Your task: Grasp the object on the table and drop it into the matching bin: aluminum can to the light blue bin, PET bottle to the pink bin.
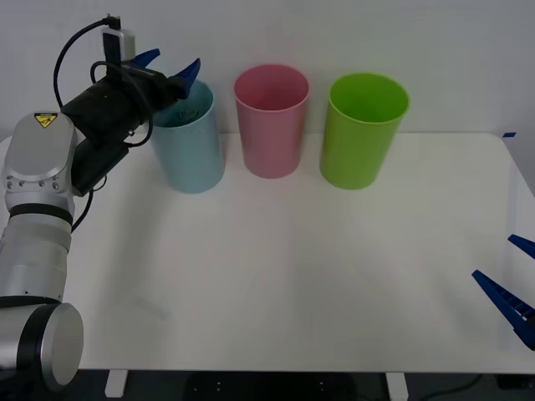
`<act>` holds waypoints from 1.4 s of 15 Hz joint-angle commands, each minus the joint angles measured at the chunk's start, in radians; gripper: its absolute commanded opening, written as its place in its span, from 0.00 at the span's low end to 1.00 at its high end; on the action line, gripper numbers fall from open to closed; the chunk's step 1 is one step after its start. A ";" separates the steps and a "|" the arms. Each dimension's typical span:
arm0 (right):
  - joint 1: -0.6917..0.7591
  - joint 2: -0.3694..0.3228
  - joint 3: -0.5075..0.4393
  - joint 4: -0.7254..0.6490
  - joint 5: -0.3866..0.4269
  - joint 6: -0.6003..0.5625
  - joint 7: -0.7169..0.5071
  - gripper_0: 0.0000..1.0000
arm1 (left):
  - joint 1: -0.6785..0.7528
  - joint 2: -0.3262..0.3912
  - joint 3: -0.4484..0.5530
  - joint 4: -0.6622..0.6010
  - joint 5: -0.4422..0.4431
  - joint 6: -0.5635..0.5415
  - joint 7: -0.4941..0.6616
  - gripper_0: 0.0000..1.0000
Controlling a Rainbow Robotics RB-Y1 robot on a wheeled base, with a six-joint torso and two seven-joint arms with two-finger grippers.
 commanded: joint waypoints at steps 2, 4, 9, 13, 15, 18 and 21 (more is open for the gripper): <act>0.000 0.000 0.000 0.000 0.000 0.000 0.000 1.00 | 0.012 0.002 0.011 -0.001 0.021 -0.016 -0.004 1.00; 0.000 0.000 0.000 0.000 0.000 0.000 0.000 1.00 | 0.022 0.002 0.025 -0.001 0.050 -0.033 -0.013 1.00; 0.000 0.000 0.000 0.000 0.000 0.000 0.000 1.00 | 0.098 0.032 0.023 -0.064 0.207 -0.080 -0.023 1.00; 0.000 0.000 0.000 0.000 0.000 0.000 0.000 1.00 | 0.200 0.072 0.031 -0.184 0.302 -0.139 -0.025 1.00; 0.000 0.000 0.000 0.000 0.000 0.000 0.000 1.00 | 0.249 0.098 0.057 -0.228 0.328 -0.205 -0.027 1.00; 0.000 0.000 0.000 0.000 0.000 0.000 0.000 1.00 | 0.323 0.166 0.087 -0.273 0.365 -0.306 -0.027 1.00; 0.000 0.000 0.000 0.000 0.000 0.000 0.000 1.00 | 0.409 0.219 0.144 -0.322 0.366 -0.409 -0.027 1.00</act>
